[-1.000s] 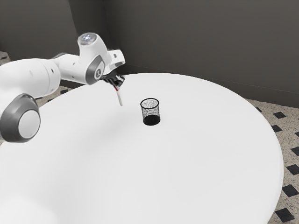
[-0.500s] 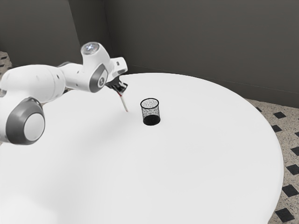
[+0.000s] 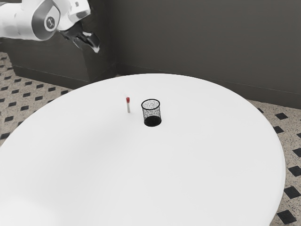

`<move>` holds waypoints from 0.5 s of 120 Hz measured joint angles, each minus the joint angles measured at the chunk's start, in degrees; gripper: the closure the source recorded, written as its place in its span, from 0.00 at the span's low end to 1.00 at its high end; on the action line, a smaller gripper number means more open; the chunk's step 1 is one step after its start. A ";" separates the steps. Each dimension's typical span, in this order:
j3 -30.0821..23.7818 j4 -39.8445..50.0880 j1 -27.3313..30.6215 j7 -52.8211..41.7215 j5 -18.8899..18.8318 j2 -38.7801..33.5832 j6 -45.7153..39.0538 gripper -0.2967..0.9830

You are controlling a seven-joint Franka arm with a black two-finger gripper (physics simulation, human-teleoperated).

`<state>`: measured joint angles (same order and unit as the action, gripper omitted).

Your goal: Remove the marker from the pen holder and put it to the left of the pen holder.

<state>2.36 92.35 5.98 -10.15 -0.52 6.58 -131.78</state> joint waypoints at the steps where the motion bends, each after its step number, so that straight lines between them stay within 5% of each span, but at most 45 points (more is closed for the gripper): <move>1: 0.06 0.12 0.01 -0.04 -0.03 -1.29 1.40 0.32; 26: 2.58 1.29 -0.24 -0.80 -4.23 -12.75 26.27 0.26; 60: 2.74 1.44 -6.28 1.47 -6.09 -13.37 37.41 0.24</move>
<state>5.09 93.79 -0.30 -8.68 -6.61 -6.79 -94.37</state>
